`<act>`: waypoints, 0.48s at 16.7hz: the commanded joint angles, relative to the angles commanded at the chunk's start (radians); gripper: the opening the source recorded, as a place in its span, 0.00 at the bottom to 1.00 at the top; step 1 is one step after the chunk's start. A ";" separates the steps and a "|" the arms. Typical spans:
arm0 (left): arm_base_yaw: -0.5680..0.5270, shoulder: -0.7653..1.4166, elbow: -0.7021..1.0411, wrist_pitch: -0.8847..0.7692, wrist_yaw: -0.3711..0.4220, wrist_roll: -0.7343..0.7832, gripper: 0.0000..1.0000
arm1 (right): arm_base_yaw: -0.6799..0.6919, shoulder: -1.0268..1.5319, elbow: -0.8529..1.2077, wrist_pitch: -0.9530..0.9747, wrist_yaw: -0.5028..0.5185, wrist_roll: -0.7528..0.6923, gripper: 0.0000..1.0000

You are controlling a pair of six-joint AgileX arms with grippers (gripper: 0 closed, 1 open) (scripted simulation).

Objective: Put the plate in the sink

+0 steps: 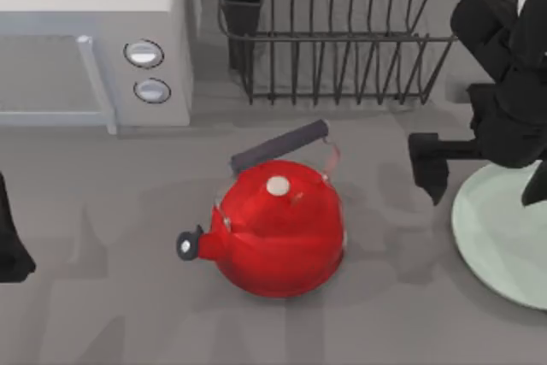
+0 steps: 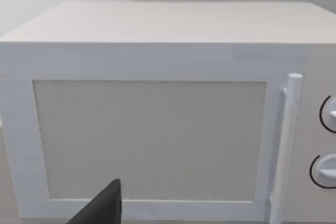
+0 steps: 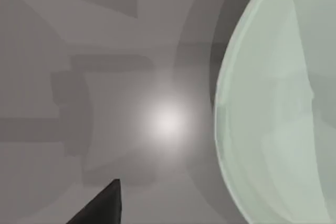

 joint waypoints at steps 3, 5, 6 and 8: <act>0.000 0.000 0.000 0.000 0.000 0.000 1.00 | 0.002 0.043 -0.059 0.102 0.000 0.001 1.00; 0.000 0.000 0.000 0.000 0.000 0.000 1.00 | 0.004 0.084 -0.112 0.210 0.001 0.003 1.00; 0.000 0.000 0.000 0.000 0.000 0.000 1.00 | 0.005 0.104 -0.139 0.262 0.001 0.004 1.00; 0.000 0.000 0.000 0.000 0.000 0.000 1.00 | 0.006 0.140 -0.184 0.335 0.001 0.005 1.00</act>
